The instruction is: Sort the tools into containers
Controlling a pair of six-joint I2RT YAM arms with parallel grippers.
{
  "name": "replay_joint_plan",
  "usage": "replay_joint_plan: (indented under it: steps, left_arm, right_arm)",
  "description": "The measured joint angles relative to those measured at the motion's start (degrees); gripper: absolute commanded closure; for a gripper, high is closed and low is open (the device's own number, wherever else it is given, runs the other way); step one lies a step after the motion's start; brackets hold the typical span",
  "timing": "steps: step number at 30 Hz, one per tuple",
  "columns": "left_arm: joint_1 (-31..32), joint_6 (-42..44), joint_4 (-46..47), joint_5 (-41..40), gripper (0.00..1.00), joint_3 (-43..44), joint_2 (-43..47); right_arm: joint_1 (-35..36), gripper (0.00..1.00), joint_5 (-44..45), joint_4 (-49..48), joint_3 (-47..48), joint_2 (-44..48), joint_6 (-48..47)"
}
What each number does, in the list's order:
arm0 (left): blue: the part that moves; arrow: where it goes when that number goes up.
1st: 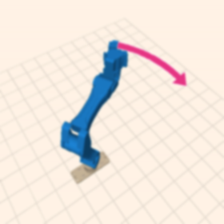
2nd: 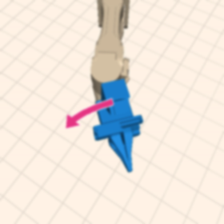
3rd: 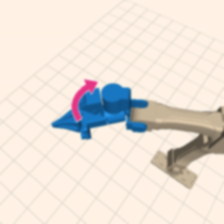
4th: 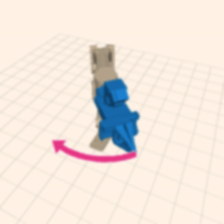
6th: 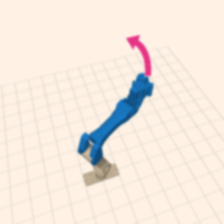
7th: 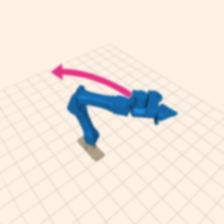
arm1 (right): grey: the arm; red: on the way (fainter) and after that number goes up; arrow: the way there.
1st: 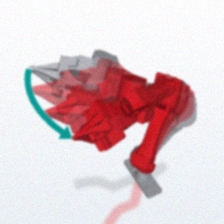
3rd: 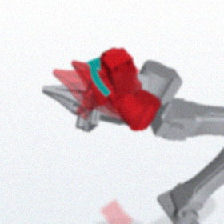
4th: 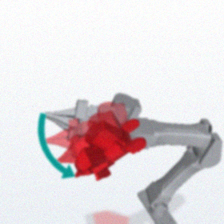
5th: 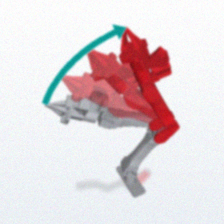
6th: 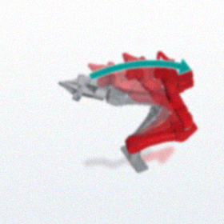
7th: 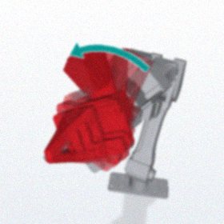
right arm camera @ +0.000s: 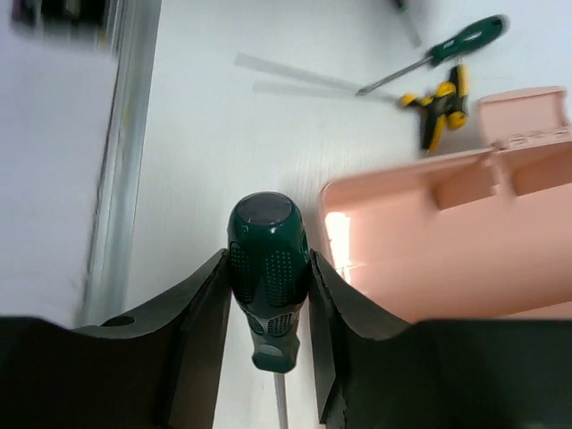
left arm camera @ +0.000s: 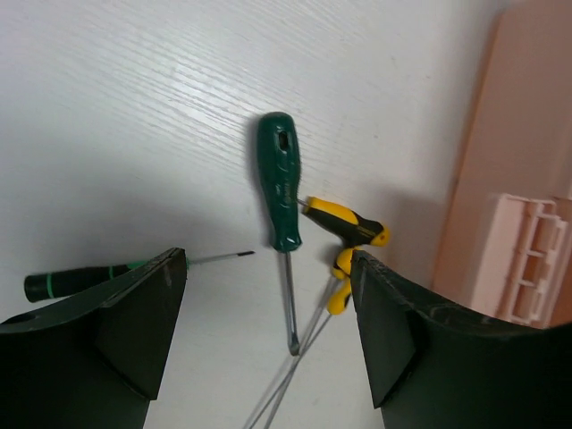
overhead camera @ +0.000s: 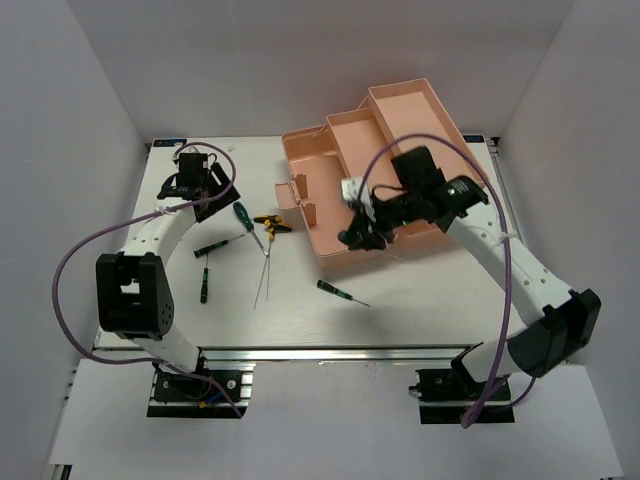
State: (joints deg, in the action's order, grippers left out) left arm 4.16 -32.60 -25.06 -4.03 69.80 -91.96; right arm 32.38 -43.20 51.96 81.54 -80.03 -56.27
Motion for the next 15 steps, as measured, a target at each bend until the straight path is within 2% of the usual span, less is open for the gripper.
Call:
replay_joint_plan:
  steps: [4, 9, 11, 15]
  left_arm:
    - [-1.5, 1.6, 0.1, 0.7, 0.17, 0.5, -2.4]
    - [-1.9, 3.3, 1.4, 3.3, 0.17, 0.5, -2.8]
    - [-1.9, 3.9, 2.2, 4.4, 0.16, 0.5, -2.8]
    - [-1.8, 5.0, 3.6, 5.9, 0.17, 0.5, -2.9]
  right_arm:
    - [0.7, 1.0, 2.5, -4.5, 19.2, -10.4, 24.8]
    - [-2.4, 1.0, 10.5, -10.2, 44.9, -26.4, 44.9]
    - [-4.1, 1.0, 14.1, -11.2, 48.7, -29.8, 49.4]
    - [-7.6, 1.0, 21.0, -11.5, 49.5, -33.6, 56.2]
